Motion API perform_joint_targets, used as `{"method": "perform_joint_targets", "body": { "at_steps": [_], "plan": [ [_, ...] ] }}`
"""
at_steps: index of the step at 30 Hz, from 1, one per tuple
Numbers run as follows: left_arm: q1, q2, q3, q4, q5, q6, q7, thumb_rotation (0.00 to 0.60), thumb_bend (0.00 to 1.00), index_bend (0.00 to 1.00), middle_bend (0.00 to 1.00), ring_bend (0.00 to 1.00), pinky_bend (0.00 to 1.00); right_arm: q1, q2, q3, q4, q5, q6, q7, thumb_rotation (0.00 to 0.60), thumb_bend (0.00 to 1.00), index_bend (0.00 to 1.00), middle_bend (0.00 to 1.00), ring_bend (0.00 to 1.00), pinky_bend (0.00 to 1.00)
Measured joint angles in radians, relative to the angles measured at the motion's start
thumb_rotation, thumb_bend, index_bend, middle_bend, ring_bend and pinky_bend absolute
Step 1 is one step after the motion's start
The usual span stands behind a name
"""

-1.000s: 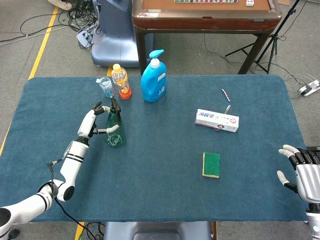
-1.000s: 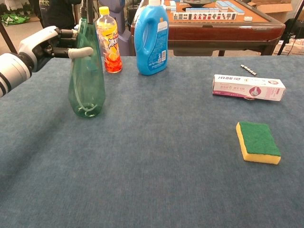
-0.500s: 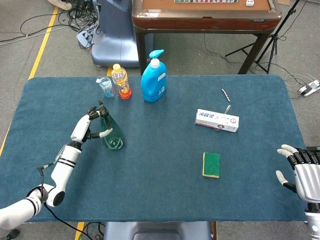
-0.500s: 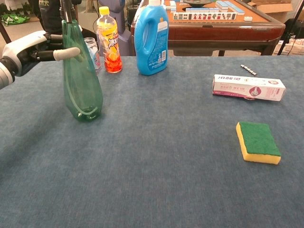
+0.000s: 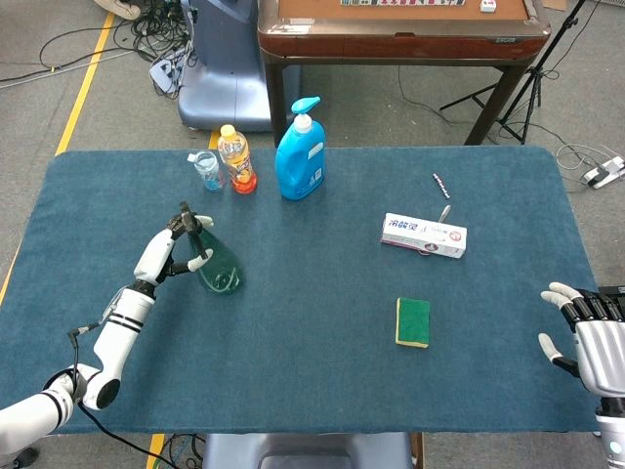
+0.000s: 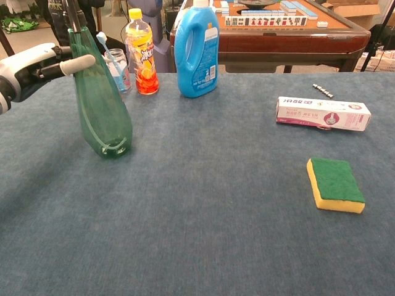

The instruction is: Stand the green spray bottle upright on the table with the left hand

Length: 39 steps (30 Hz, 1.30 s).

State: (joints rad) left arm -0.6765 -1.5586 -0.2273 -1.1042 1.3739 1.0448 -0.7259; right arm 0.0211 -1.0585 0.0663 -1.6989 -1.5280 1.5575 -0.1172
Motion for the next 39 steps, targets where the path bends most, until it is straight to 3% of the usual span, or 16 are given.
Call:
{"method": "perform_joint_targets", "body": {
  "at_steps": [5,24,29,39],
  "plan": [
    [0.004,0.018,0.009,-0.027,0.007,-0.002,0.006,0.203,0.24,0.09,0.17,0.03,0.00,-0.001,0.000,0.000,0.000,-0.002,0.003,0.002,0.600,0.27,0.29,0.24,0.19,0.22],
    [0.021,0.040,0.028,-0.096,0.017,0.014,0.061,0.141,0.24,0.08,0.14,0.01,0.00,-0.006,0.001,-0.002,0.001,-0.012,0.013,0.010,0.600,0.27,0.29,0.24,0.19,0.22],
    [0.025,0.051,0.030,-0.110,0.015,0.013,0.070,0.116,0.24,0.01,0.09,0.00,0.00,-0.009,0.002,-0.003,0.003,-0.013,0.016,0.014,0.600,0.27,0.29,0.24,0.19,0.22],
    [0.040,0.103,0.036,-0.173,0.007,0.007,0.093,0.086,0.24,0.00,0.00,0.00,0.00,-0.009,0.001,-0.003,0.011,-0.017,0.017,0.024,0.600,0.27,0.29,0.24,0.19,0.22]
  ]
}}
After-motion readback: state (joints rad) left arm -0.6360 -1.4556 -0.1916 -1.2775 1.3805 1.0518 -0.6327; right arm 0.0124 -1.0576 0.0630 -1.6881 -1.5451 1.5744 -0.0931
